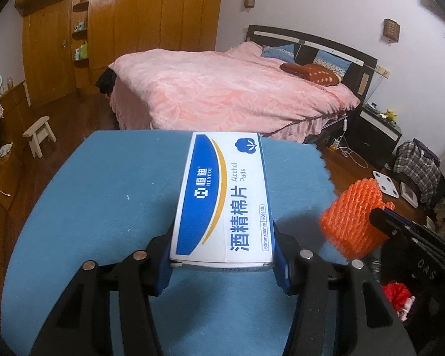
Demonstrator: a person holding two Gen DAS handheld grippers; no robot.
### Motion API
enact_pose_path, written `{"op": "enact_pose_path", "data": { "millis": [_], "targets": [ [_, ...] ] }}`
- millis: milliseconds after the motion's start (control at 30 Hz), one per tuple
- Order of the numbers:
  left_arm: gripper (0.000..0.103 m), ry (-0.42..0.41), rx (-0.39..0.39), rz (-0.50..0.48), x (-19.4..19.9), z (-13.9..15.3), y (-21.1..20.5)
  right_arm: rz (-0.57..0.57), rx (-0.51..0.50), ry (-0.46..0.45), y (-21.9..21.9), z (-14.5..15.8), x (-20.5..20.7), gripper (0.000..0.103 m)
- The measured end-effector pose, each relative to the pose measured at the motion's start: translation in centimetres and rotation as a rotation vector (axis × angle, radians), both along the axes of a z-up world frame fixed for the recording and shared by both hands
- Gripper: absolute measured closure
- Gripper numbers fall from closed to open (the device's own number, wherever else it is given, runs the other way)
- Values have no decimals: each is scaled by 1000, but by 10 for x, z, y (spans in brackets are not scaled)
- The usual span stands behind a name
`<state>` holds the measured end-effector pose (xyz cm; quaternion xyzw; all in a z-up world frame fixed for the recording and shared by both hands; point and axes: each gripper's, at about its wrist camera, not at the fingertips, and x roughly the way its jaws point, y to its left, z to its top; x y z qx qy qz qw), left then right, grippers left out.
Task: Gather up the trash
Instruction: 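Carry box and foam net over the bin and open both tools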
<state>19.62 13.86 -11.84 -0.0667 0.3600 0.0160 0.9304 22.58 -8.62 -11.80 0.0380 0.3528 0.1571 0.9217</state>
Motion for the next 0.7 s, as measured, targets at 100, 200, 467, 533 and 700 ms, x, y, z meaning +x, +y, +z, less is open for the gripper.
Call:
{"op": "enact_pose_path", "data": {
  "millis": [100,200,467,533,700],
  "targets": [
    [49,-20,14,-20,-8,12,-12,-3,-4,-28,-10,13,-16,85],
    [49,-27,12,-48,-17,21,-25,-10,-2,-47,-21,24,-29,85],
    [49,-45,9,-129,-38,39,-62,-44,4,-94,-57,47,-65,85],
    [49,-57,11,-159,-44,45,-74,-54,2,-102,-68,52,-76,85],
    [49,-85,18,-228,-53,57,-103,-90,-6,-117,-95,59,-97,85]
  ]
}}
